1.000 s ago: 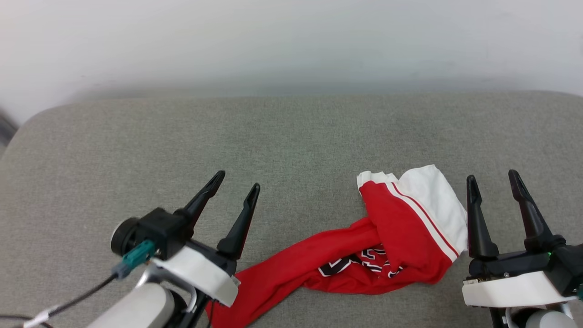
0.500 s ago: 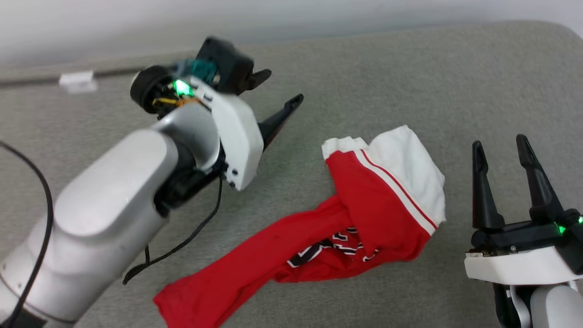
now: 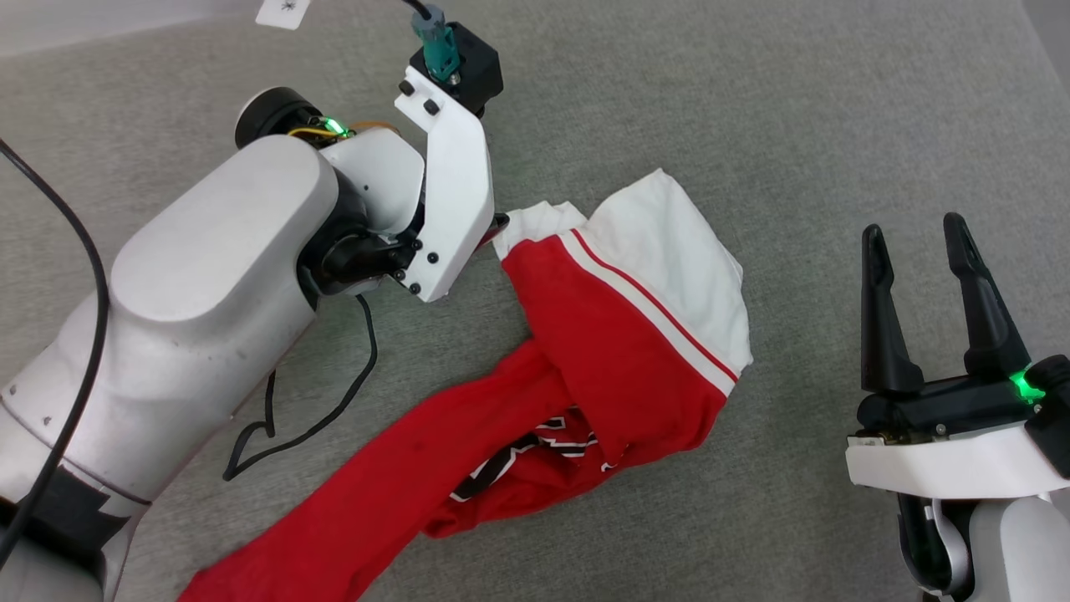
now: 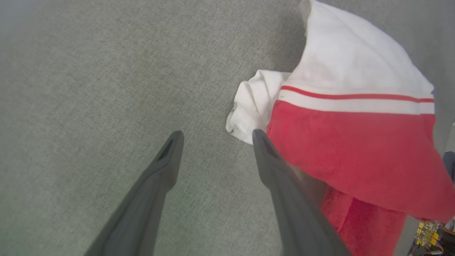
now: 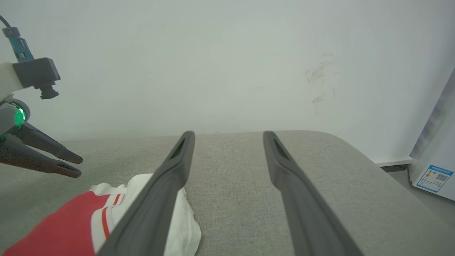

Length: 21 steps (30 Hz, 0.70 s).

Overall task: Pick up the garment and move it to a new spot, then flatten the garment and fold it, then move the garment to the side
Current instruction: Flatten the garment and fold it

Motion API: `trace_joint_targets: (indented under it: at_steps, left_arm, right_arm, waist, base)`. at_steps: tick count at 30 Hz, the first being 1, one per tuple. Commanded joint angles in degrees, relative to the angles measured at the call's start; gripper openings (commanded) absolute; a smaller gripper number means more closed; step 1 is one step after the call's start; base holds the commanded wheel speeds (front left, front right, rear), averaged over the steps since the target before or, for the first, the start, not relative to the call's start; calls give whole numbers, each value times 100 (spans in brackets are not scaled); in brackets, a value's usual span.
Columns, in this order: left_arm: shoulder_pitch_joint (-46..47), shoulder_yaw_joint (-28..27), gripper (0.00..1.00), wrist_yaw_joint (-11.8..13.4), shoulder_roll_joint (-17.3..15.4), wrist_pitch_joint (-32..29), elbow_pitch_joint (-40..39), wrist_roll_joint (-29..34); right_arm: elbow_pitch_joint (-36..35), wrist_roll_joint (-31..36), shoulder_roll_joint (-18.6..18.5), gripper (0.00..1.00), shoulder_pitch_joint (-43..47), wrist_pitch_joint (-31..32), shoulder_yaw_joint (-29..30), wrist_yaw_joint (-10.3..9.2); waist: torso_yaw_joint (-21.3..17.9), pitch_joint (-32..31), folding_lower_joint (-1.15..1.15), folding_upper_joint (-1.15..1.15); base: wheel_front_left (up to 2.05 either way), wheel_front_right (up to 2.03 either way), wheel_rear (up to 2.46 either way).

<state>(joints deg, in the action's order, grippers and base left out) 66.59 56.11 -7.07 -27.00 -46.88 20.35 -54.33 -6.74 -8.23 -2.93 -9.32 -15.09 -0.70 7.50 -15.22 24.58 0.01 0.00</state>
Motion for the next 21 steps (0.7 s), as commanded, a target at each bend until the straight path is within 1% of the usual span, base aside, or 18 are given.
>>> trace_joint_targets:
  at_steps: [1, 7, 10, 11, 12, 13, 16, 21]
  left_arm:
    - [125, 54, 100, -25, 26, -69, 115, -42]
    - [258, 291, 100, -31, 162, -71, 431, 0]
    - [294, 533, 100, -34, 149, -134, 507, 46]
    - [260, 640, 70, -35, 140, -167, 501, 10]
    - [225, 739, 10, -35, 124, -198, 471, -63]
    - [189, 816, 0, -36, 107, -199, 423, -138]
    - [105, 893, 0, -37, 41, -11, 328, -317]
    - [135, 749, 0, -29, 19, 679, 484, -416]
  right_arm:
    - [2, -50, 9, 100, -114, -11, -22, -2]
    - [16, -115, 9, 100, -151, -12, -43, -2]
    - [21, -130, 9, 100, -175, -12, -32, -2]
    - [26, -139, 9, 100, -190, -12, -29, -2]
    - [27, -145, 9, 100, -209, -11, -22, -2]
    - [30, -151, 9, 100, -224, -11, -22, -2]
    - [35, -145, 9, 100, -237, -11, 15, -2]
    - [66, -69, 9, 100, -223, -11, 82, -2]
  waist:
    - [-168, 188, -1, 0]
    - [-269, 338, -1, 0]
    - [-276, 385, -1, 0]
    - [-275, 398, -1, 0]
    - [-271, 410, -1, 0]
    - [-268, 419, -1, 0]
    - [-228, 424, -1, 0]
    - [-54, 323, -1, 0]
  base:
    - [0, 0, 0]
    - [0, 0, 0]
    - [0, 0, 0]
    - [0, 0, 0]
    - [0, 0, 0]
    - [0, 0, 0]
    - [0, 0, 0]
    - [0, 0, 0]
